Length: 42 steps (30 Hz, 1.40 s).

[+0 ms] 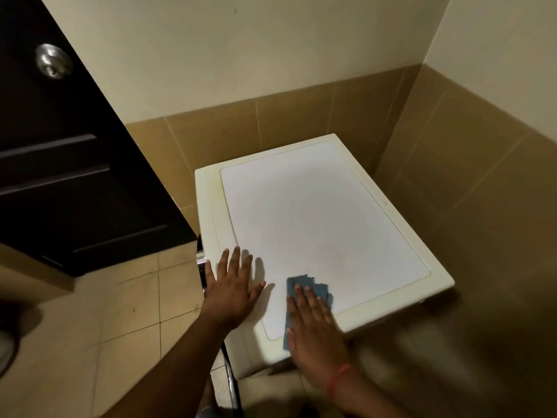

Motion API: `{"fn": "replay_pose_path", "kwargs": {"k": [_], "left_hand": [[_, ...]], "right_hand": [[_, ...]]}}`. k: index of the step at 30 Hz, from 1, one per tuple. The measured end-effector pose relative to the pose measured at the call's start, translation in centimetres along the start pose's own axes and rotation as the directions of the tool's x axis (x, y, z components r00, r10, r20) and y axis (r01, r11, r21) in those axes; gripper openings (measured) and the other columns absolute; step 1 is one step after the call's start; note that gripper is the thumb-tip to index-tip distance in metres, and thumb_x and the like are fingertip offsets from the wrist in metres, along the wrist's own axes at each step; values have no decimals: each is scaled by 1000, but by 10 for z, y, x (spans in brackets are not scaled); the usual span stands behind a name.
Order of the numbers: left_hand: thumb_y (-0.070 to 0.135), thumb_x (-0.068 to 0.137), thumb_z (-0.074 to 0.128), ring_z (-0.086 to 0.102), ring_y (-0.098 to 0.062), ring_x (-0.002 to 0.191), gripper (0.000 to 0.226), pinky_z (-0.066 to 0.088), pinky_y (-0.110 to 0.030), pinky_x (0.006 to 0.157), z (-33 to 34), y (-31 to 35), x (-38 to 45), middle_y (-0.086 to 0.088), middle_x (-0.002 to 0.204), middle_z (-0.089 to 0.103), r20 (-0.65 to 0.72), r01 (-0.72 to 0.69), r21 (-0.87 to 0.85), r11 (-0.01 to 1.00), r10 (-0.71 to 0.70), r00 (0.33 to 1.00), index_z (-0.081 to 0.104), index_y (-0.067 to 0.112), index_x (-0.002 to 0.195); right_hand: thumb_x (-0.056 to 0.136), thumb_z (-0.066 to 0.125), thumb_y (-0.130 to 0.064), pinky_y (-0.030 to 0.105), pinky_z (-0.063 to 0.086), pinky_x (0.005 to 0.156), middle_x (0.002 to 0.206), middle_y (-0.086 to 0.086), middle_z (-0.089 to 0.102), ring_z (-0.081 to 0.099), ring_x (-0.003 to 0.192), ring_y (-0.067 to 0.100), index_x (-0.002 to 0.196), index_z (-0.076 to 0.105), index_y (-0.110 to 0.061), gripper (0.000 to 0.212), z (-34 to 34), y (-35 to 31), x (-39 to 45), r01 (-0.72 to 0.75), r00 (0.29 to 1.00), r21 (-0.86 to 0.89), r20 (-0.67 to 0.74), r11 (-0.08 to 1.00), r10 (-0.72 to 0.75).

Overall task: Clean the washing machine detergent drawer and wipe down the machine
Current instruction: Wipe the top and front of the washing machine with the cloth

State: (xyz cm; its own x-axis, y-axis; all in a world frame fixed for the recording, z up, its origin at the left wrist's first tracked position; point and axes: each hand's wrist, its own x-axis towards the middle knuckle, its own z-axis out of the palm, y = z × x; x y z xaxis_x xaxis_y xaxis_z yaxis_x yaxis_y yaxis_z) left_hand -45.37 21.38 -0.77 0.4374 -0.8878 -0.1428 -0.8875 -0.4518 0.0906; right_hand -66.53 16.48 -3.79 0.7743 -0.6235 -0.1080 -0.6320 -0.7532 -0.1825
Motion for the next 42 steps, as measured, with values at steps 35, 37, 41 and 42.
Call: {"fn": "replay_pose_path", "kwargs": {"k": [35, 37, 41, 42], "left_hand": [[70, 89, 4, -4, -27, 150, 80, -2, -58, 116, 5, 81, 26, -5, 164, 6, -20, -126, 34, 991, 126, 992, 12, 26, 155], [71, 88, 3, -3, -28, 150, 82, -1, -59, 116, 7, 81, 26, -6, 163, 6, -6, -122, 42, 992, 122, 992, 13, 25, 155], [72, 88, 1, 5, -30, 150, 84, 6, -61, 116, 9, 83, 28, -7, 162, 14, -14, -139, 47, 989, 140, 990, 17, 23, 154], [72, 88, 2, 6, -30, 150, 83, 7, -61, 116, 9, 85, 28, -8, 162, 15, -14, -147, 46, 988, 147, 989, 18, 23, 154]], "right_hand": [[94, 22, -44, 44, 22, 116, 156, 10, 32, 28, 144, 29, 148, 37, -13, 64, -30, 190, 16, -326, 935, -61, -170, 944, 312], [94, 20, -44, 45, 21, 117, 157, 11, 29, 24, 146, 30, 149, 35, -13, 66, -29, 186, 16, -342, 934, -46, -126, 939, 334], [94, 22, -46, 45, 19, 119, 158, 7, 29, 25, 146, 26, 150, 34, -15, 64, -33, 208, 9, -220, 973, -85, -95, 972, 212], [94, 23, -44, 45, 19, 119, 156, 8, 31, 27, 145, 27, 149, 36, -14, 64, -36, 220, 11, -277, 956, -81, -123, 957, 266]]}}
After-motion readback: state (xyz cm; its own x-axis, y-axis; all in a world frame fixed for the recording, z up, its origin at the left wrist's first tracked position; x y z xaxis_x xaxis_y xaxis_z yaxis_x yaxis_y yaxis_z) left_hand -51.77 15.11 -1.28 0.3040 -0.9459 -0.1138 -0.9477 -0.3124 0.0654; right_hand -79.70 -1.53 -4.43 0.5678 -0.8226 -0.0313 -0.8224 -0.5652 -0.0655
